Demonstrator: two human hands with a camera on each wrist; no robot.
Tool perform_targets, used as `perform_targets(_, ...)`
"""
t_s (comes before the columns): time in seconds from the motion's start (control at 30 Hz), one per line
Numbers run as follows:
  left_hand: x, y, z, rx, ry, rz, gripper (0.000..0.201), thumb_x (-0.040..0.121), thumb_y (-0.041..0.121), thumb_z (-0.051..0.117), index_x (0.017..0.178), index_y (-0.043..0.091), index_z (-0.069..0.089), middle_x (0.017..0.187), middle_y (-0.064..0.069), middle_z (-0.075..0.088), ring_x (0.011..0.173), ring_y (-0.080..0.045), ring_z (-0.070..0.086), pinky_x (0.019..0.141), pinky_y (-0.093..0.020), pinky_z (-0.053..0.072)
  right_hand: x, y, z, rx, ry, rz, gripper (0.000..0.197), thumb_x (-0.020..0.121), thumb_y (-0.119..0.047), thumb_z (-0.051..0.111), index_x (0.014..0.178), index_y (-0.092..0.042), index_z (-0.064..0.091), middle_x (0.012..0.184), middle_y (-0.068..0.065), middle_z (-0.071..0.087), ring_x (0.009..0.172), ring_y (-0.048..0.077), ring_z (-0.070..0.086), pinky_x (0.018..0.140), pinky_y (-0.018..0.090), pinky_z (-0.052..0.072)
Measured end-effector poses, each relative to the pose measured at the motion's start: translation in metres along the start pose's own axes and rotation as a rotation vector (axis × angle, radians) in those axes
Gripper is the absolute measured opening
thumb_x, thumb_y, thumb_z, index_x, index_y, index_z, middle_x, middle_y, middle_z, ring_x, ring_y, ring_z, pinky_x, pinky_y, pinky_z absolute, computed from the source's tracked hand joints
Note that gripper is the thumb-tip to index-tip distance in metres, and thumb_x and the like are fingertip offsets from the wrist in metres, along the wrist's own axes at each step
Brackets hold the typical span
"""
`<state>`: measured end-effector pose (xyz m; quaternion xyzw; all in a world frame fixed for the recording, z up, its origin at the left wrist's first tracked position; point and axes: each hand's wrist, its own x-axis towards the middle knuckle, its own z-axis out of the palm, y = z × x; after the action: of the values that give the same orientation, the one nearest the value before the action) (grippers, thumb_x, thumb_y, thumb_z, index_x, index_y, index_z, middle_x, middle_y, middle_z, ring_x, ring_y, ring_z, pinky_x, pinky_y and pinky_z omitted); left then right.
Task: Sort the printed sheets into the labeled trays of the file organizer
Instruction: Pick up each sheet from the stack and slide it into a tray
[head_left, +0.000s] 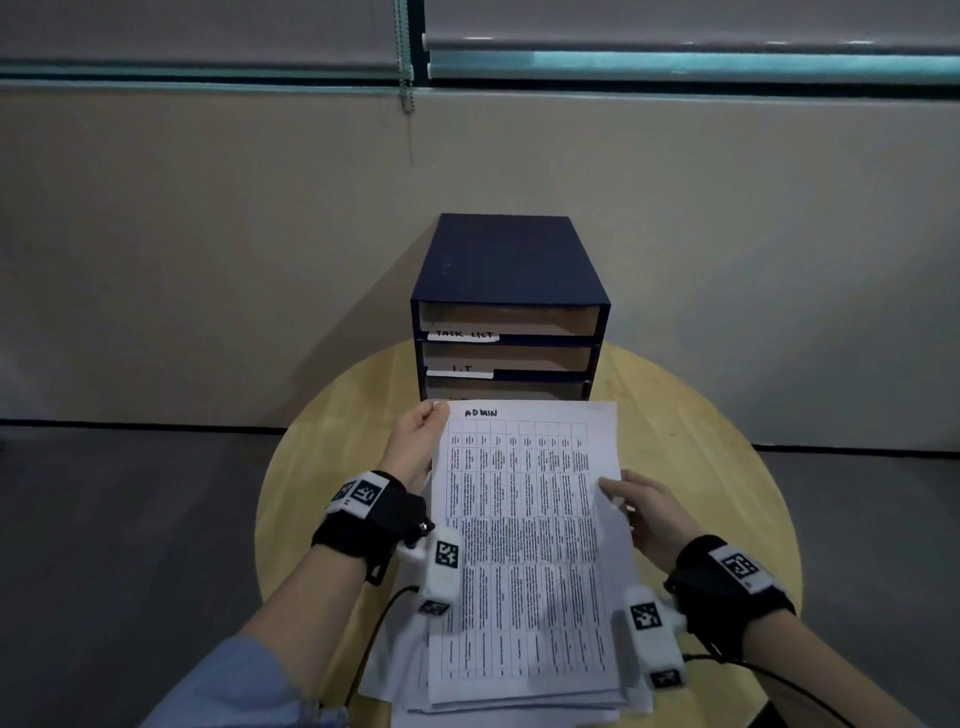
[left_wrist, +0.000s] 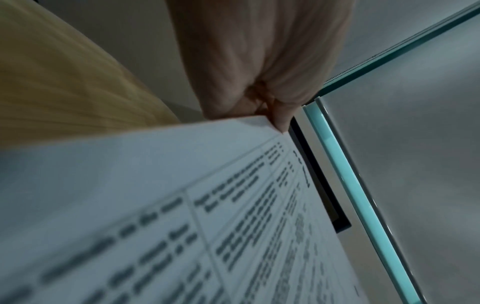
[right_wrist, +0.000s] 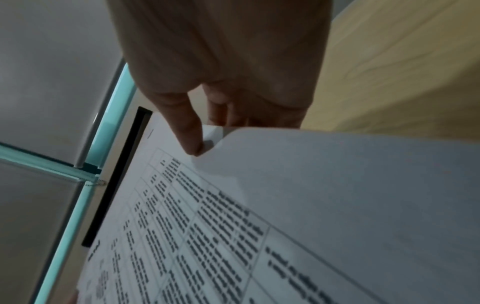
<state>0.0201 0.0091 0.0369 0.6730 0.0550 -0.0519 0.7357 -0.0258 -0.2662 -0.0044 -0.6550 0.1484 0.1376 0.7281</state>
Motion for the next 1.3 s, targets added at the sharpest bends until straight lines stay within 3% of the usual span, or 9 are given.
perform_targets(0.1, 0.004, -0.005, 0.002, -0.017, 0.081, -0.041, 0.032, 0.100, 0.022, 0.043, 0.112, -0.004, 0.059, 0.121, -0.021, 0.063, 0.116, -0.032, 0.058, 0.108, -0.048, 0.040, -0.009, 0.011, 0.003, -0.035, -0.097, 0.110, 0.024, 0.090, 0.000, 0.051, 0.114, 0.002, 0.050, 0.089, 0.012, 0.059, 0.065, 0.022, 0.055, 0.055, 0.033, 0.049)
perform_targets(0.23, 0.006, -0.013, -0.006, -0.040, 0.157, -0.142, 0.049, 0.094, 0.041, 0.051, 0.124, 0.003, 0.053, 0.124, -0.018, 0.062, 0.119, -0.033, 0.057, 0.106, -0.048, 0.042, -0.021, 0.024, 0.010, -0.075, -0.079, 0.188, 0.044, 0.093, 0.008, 0.047, 0.137, 0.002, 0.044, 0.126, 0.023, 0.062, 0.111, 0.040, 0.060, 0.093, 0.046, 0.048)
perform_targets(0.33, 0.003, -0.030, -0.016, 0.115, -0.084, -0.387, 0.072, 0.078, 0.060, 0.063, 0.132, 0.014, 0.052, 0.134, -0.011, 0.057, 0.125, -0.029, 0.052, 0.110, -0.050, 0.035, -0.006, 0.029, 0.007, -0.058, -0.026, 0.245, 0.063, 0.090, -0.002, 0.058, 0.145, 0.005, 0.029, 0.138, 0.023, 0.050, 0.125, 0.043, 0.051, 0.110, 0.054, 0.036)
perform_targets(0.43, -0.016, -0.034, -0.018, 0.219, -0.277, -0.517, 0.038, 0.094, 0.026, 0.054, 0.129, 0.012, 0.050, 0.135, -0.010, 0.055, 0.122, -0.026, 0.054, 0.100, -0.039, 0.046, 0.014, 0.036, 0.005, -0.072, 0.005, 0.304, 0.077, 0.090, -0.004, 0.058, 0.153, -0.006, 0.013, 0.151, 0.018, 0.035, 0.131, 0.039, 0.045, 0.110, 0.050, 0.037)
perform_targets(0.57, -0.016, -0.043, -0.022, 0.071, -0.263, -0.511, 0.026, 0.097, -0.004, 0.036, 0.110, 0.007, 0.056, 0.105, -0.013, 0.067, 0.083, -0.020, 0.070, 0.064, -0.029, 0.059, 0.037, 0.031, 0.006, -0.191, 0.042, 0.370, 0.039, 0.091, -0.003, 0.052, 0.129, -0.001, 0.043, 0.129, 0.028, 0.055, 0.110, 0.043, 0.059, 0.094, 0.049, 0.048)
perform_targets(0.73, 0.000, -0.043, -0.032, 0.067, -0.209, -0.561, 0.028, 0.094, 0.004, 0.046, 0.121, 0.003, 0.054, 0.103, -0.013, 0.065, 0.088, -0.022, 0.063, 0.070, -0.031, 0.058, 0.067, 0.004, 0.001, -0.431, 0.043, 0.352, 0.011, 0.085, -0.012, 0.058, 0.094, -0.005, 0.059, 0.096, 0.014, 0.060, 0.093, 0.030, 0.059, 0.098, 0.046, 0.050)
perform_targets(0.83, 0.002, -0.035, -0.029, 0.055, -0.237, -0.545, 0.028, 0.095, 0.005, 0.047, 0.122, 0.003, 0.054, 0.099, -0.013, 0.069, 0.081, -0.022, 0.069, 0.059, -0.027, 0.060, 0.069, -0.024, 0.011, -0.579, 0.099, 0.379, 0.028, 0.092, -0.017, 0.054, 0.067, -0.008, 0.047, 0.069, 0.012, 0.047, 0.058, 0.025, 0.045, 0.060, 0.031, 0.042)
perform_targets(1.13, 0.041, -0.047, -0.017, 0.122, -0.089, -0.524, 0.035, 0.097, -0.003, 0.035, 0.131, 0.001, 0.043, 0.098, -0.020, 0.065, 0.041, -0.010, 0.059, 0.037, -0.016, 0.048, 0.091, -0.033, 0.018, -0.466, -0.013, 0.398, 0.023, 0.084, -0.025, 0.069, 0.097, -0.010, 0.059, 0.099, 0.015, 0.064, 0.069, 0.028, 0.063, 0.062, 0.033, 0.047)
perform_targets(1.3, 0.089, -0.047, -0.006, -0.020, 0.076, -0.483, 0.026, 0.095, -0.003, 0.044, 0.121, -0.001, 0.047, 0.067, -0.005, 0.043, 0.038, -0.007, 0.040, 0.031, -0.014, 0.033, 0.129, -0.037, 0.011, -0.314, 0.091, 0.381, 0.014, 0.089, -0.008, 0.060, 0.078, -0.003, 0.053, 0.041, 0.006, 0.052, 0.036, 0.017, 0.044, 0.042, 0.025, 0.031)
